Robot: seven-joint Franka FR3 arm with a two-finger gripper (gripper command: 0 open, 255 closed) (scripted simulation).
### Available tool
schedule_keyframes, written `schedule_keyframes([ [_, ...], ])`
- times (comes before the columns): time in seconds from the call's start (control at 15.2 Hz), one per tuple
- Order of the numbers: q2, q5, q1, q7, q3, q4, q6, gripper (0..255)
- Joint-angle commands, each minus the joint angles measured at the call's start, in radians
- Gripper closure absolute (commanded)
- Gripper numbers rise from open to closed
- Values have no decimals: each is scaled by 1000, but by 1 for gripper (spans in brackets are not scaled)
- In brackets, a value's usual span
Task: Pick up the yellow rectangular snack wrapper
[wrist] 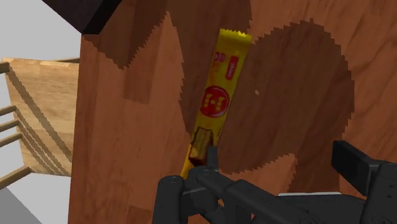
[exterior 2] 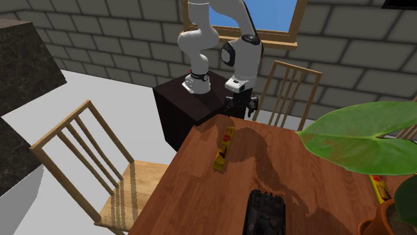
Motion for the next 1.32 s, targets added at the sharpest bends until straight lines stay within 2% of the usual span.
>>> schedule_keyframes([
  [0.0, 70, -2, -11, 27, -12, 12, 45, 0],
  [0.53, 342, 27, -52, 104, -57, 114, 159, 0],
  [1.19, 466, 41, -63, 107, -50, 148, 244, 0],
  [1.25, 467, 41, -64, 106, -50, 147, 245, 255],
])
